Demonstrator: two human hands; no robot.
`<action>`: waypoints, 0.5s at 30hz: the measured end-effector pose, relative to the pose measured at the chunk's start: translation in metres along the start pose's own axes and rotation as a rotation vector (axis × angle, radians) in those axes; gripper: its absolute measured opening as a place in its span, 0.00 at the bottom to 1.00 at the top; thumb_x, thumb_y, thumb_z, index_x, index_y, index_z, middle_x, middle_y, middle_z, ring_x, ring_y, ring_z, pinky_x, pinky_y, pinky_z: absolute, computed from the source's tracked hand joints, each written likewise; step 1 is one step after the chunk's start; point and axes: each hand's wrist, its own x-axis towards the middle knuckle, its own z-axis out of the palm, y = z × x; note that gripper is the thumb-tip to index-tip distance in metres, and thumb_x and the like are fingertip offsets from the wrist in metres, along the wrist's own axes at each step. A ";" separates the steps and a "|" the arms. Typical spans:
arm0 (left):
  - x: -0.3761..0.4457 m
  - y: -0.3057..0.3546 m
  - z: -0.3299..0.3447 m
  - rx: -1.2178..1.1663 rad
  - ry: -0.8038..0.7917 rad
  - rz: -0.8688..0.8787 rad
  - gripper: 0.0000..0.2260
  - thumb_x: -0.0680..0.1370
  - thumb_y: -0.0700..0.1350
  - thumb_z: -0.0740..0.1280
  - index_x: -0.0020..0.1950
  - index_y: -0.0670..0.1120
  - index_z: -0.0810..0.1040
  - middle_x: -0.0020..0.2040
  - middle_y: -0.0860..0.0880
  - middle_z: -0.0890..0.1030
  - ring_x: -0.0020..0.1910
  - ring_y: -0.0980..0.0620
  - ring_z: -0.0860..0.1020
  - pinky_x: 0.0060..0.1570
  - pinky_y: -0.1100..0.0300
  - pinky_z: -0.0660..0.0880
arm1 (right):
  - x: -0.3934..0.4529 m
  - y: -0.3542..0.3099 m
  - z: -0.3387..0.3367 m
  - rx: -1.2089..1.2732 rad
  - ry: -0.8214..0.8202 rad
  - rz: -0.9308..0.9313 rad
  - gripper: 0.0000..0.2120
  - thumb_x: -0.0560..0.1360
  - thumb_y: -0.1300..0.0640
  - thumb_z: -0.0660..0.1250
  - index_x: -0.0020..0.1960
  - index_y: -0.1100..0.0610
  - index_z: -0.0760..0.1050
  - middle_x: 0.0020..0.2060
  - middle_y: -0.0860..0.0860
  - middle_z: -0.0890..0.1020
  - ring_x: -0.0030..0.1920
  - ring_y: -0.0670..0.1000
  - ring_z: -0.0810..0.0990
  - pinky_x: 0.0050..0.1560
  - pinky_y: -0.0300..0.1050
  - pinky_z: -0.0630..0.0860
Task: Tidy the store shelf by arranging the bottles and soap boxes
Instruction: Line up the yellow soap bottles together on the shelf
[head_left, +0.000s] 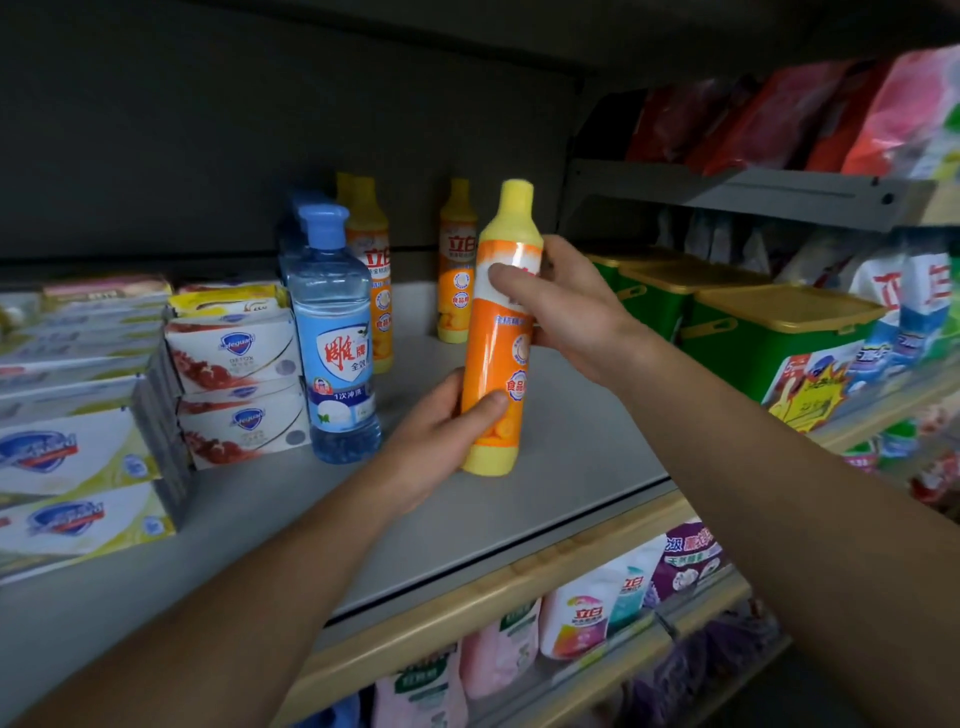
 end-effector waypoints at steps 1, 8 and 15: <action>0.001 -0.001 -0.002 0.111 -0.010 0.051 0.16 0.71 0.58 0.67 0.58 0.58 0.76 0.56 0.55 0.82 0.55 0.56 0.81 0.52 0.58 0.78 | -0.003 -0.002 -0.001 -0.082 0.018 -0.080 0.20 0.75 0.50 0.72 0.64 0.50 0.70 0.53 0.48 0.82 0.52 0.49 0.83 0.51 0.50 0.82; 0.015 -0.015 -0.016 0.785 0.131 0.147 0.17 0.76 0.51 0.69 0.64 0.50 0.76 0.57 0.52 0.82 0.55 0.55 0.80 0.58 0.59 0.76 | -0.009 0.012 -0.009 -0.273 0.131 -0.257 0.30 0.72 0.51 0.75 0.70 0.48 0.65 0.52 0.41 0.80 0.51 0.38 0.79 0.49 0.37 0.78; 0.019 -0.027 -0.018 1.300 0.083 0.013 0.25 0.77 0.58 0.62 0.70 0.47 0.72 0.69 0.45 0.74 0.67 0.44 0.72 0.67 0.53 0.68 | -0.005 0.041 -0.021 -0.238 0.173 -0.205 0.33 0.74 0.52 0.73 0.73 0.45 0.60 0.49 0.35 0.77 0.47 0.31 0.78 0.44 0.29 0.76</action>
